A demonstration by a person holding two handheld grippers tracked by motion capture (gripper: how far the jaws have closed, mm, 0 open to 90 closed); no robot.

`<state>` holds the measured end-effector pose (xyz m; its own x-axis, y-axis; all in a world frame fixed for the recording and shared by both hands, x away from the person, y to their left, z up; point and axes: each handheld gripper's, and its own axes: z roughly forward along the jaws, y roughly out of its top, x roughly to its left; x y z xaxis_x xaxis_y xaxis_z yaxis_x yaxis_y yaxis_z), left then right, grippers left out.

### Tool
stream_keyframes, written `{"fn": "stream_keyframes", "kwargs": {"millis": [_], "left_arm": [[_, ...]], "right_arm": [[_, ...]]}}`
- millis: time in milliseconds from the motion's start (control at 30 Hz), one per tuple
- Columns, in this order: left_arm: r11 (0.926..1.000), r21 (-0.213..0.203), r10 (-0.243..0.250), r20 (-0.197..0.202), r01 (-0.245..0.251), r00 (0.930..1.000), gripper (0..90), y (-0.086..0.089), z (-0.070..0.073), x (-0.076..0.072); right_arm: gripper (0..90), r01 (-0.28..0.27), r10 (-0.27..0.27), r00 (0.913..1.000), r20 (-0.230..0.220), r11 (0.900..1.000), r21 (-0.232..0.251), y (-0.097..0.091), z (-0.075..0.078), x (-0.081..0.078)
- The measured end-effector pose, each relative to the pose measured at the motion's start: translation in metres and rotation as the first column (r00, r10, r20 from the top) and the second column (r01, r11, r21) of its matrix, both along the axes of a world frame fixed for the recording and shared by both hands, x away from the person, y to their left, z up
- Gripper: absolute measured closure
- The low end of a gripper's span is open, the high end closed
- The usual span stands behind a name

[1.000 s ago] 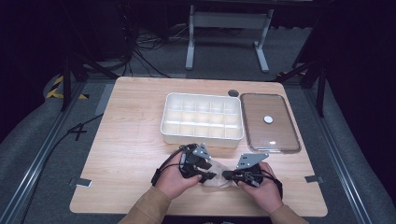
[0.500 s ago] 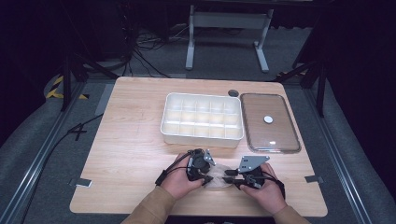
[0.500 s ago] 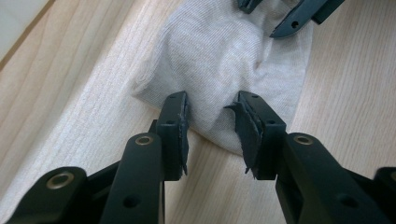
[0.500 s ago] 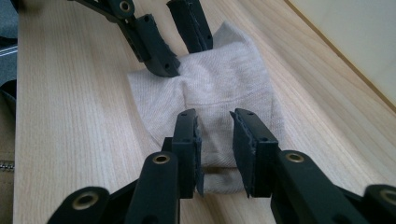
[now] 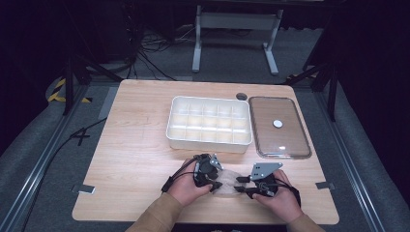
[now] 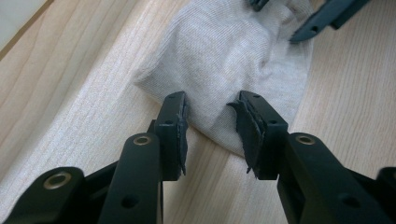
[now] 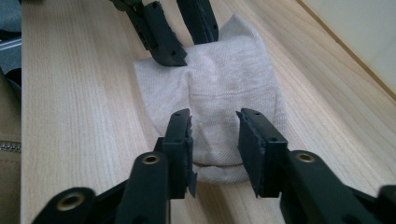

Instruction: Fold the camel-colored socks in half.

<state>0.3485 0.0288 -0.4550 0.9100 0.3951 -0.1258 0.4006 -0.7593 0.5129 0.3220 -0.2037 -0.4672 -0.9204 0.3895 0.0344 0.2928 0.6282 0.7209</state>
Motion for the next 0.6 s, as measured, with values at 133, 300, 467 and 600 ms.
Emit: {"fn": "stream_keyframes", "kwargs": {"millis": [133, 300, 467, 600], "left_arm": [[0.9999, 0.011, 0.002, -0.003, -0.002, 1.0, 61.0, 0.001, 0.001, 0.0], [0.9999, 0.005, 0.012, -0.001, -0.012, 0.9999, 60.5, 0.001, 0.0, 0.0], [0.9998, 0.006, 0.019, -0.002, -0.019, 0.9998, 60.0, 0.001, 0.001, 0.0], [0.9998, -0.005, 0.018, -0.006, -0.018, 0.9998, 59.9, 0.002, 0.0, 0.001]], "right_arm": [[59.1, 0.023, -0.023, 0.9997, 0.008, 0.9997, 0.001, -0.001, 0.011, -0.001], [64.7, 0.071, -0.073, 0.9965, 0.041, 0.9968, 0.036, -0.003, 0.025, 0.0], [73.7, 0.119, -0.122, 0.9922, 0.025, 0.9878, 0.1, 0.006, 0.027, 0.002], [78.5, 0.107, -0.106, 0.9942, -0.016, 0.9906, 0.085, 0.01, 0.016, 0.004]]}}
